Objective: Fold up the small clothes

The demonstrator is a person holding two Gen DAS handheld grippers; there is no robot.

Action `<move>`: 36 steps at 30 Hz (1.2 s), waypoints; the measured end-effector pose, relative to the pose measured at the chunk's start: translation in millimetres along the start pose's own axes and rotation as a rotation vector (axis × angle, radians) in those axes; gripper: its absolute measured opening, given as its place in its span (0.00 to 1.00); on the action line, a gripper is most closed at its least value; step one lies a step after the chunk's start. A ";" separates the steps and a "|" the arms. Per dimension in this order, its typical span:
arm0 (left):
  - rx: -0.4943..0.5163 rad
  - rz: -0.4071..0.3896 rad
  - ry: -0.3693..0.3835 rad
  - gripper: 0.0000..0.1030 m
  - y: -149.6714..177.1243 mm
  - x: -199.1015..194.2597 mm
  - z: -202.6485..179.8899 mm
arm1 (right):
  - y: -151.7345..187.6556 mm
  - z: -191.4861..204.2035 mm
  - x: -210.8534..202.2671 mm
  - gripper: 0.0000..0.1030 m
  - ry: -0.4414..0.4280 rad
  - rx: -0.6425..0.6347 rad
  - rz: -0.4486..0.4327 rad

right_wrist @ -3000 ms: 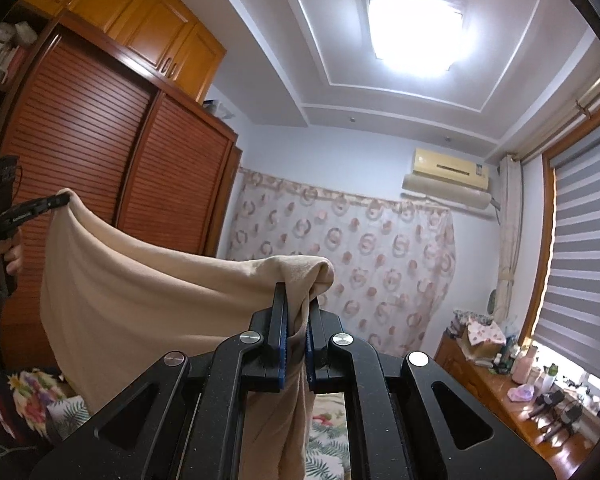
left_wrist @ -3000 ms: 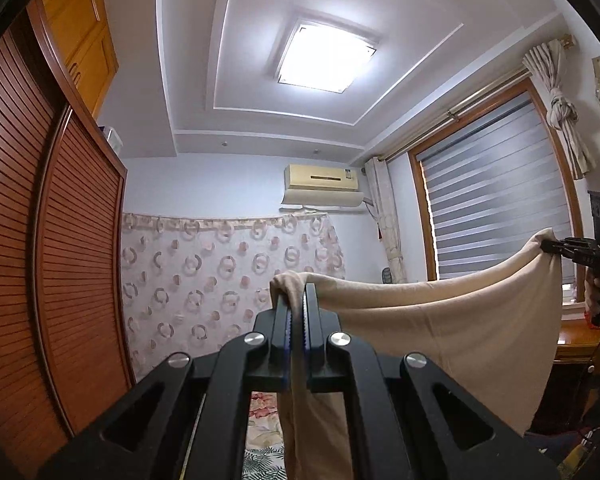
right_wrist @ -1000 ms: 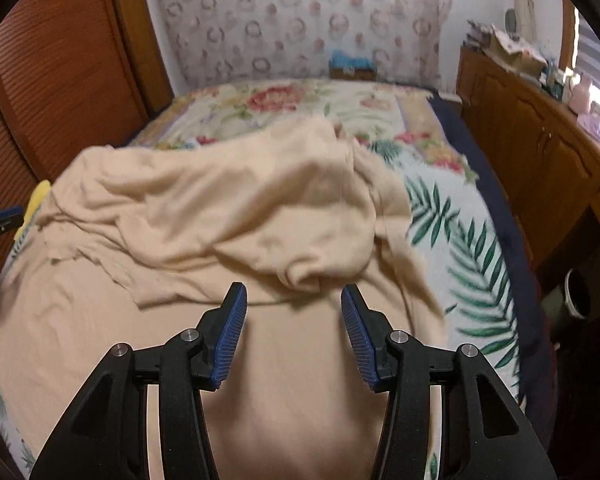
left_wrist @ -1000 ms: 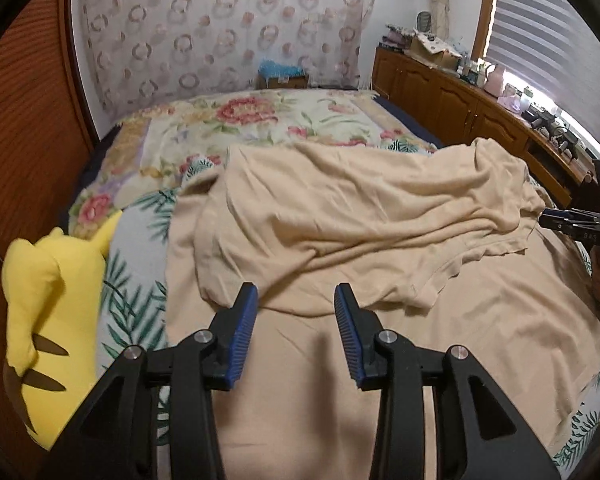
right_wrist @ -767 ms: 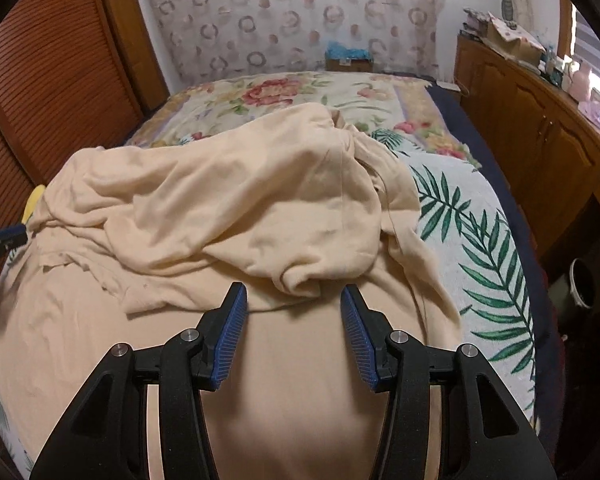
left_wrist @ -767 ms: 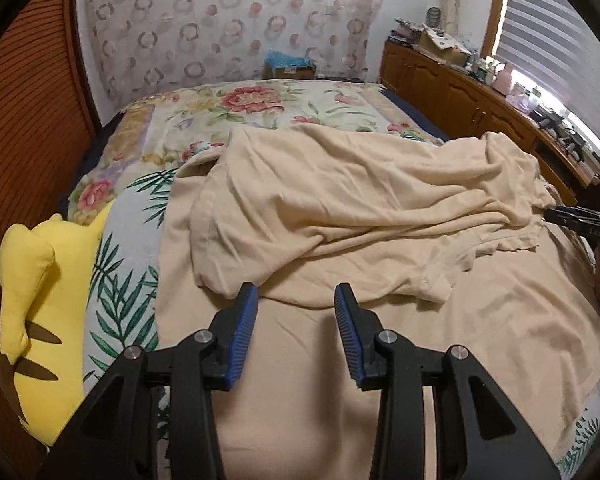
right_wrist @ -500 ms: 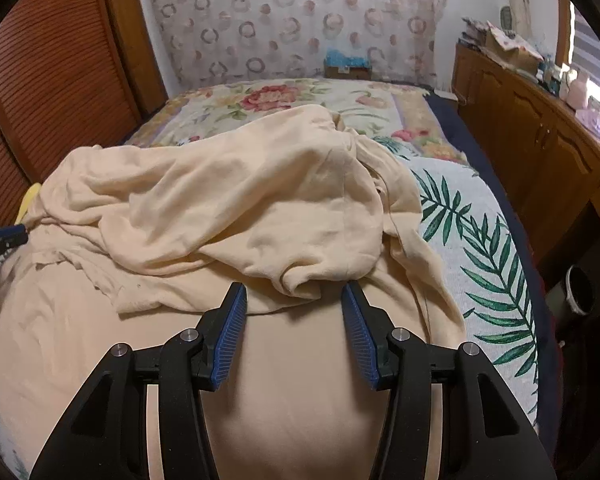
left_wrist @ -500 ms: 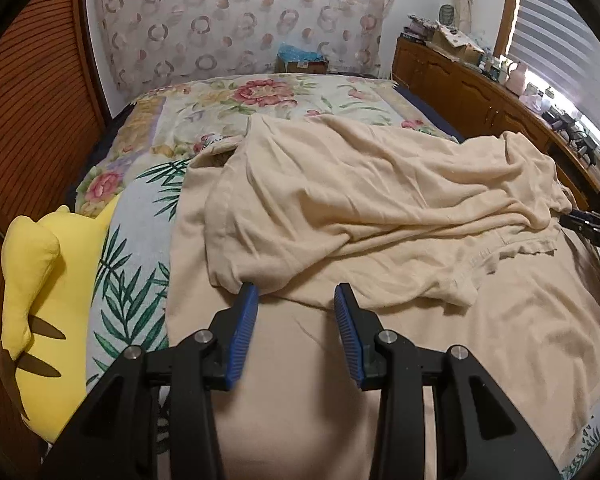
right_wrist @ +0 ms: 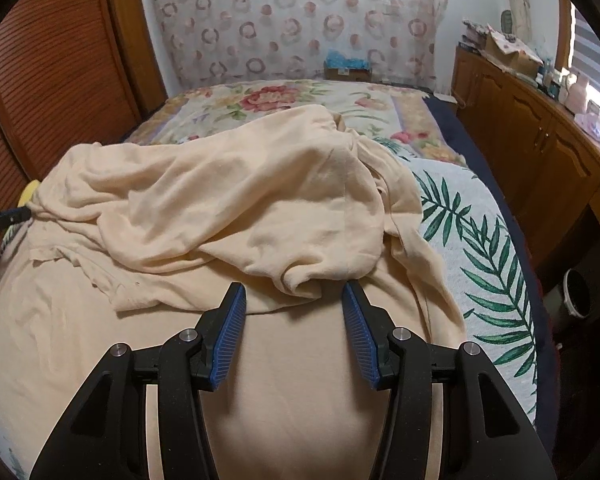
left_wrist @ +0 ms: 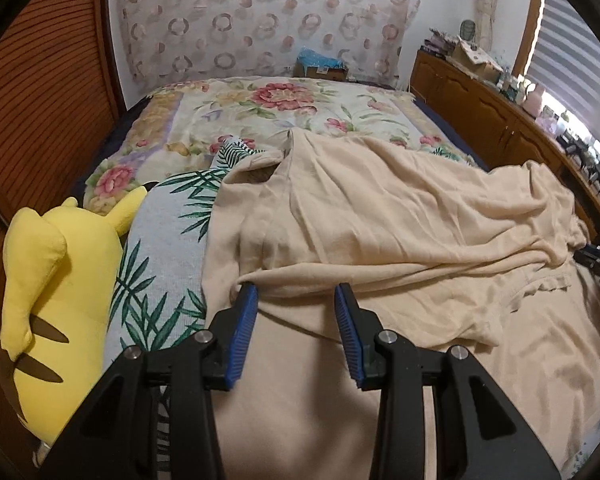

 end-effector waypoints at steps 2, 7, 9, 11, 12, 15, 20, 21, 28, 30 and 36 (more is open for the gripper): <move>0.009 0.005 -0.012 0.37 0.7 2.9 -0.7 | -0.1 -0.1 0.0 0.50 0.003 -0.003 0.000; 0.018 -0.001 -0.032 0.37 0.1 4.9 -2.0 | -0.1 0.7 -0.2 0.50 0.003 -0.003 0.000; 0.033 0.001 -0.050 0.37 1.0 5.6 -4.6 | 0.0 0.8 -0.4 0.50 0.004 -0.004 0.000; 0.047 0.012 -0.069 0.37 2.5 5.8 -8.4 | 0.3 -0.3 -0.1 0.50 0.009 -0.009 0.001; 0.039 0.023 -0.066 0.37 1.7 5.7 -8.8 | 0.4 -0.9 0.0 0.50 0.011 -0.010 0.001; 0.015 0.061 -0.022 0.37 6.6 1.7 -12.8 | 0.4 -1.9 0.1 0.50 0.014 -0.013 0.000; 0.014 0.085 -0.015 0.37 18.3 -6.9 -22.9 | 1.6 -0.1 -0.3 0.50 0.016 -0.014 0.000; 0.017 0.088 -0.007 0.37 19.8 -7.7 -26.5 | 1.5 0.7 -0.3 0.51 0.016 -0.014 0.000; -0.001 0.067 0.011 0.37 7.9 2.5 -32.1 | 1.8 0.7 -0.7 0.51 0.019 -0.016 0.000; -0.022 0.057 0.029 0.37 4.2 4.3 -29.3 | 1.2 3.5 -0.7 0.51 0.019 -0.016 0.000; -0.058 0.047 0.058 0.02 1.2 3.2 -17.7 | 1.4 3.9 -1.2 0.51 0.022 -0.021 0.000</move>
Point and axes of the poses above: each gripper's, at about its wrist camera, not at the fingertips, and x roughly the way its jaws point, z to its left, y to its underside, the point moved 2 cm from there along x, roughly the way its jaws point, and after that the axes turned 8 degrees about y, right-handed, at the moved point
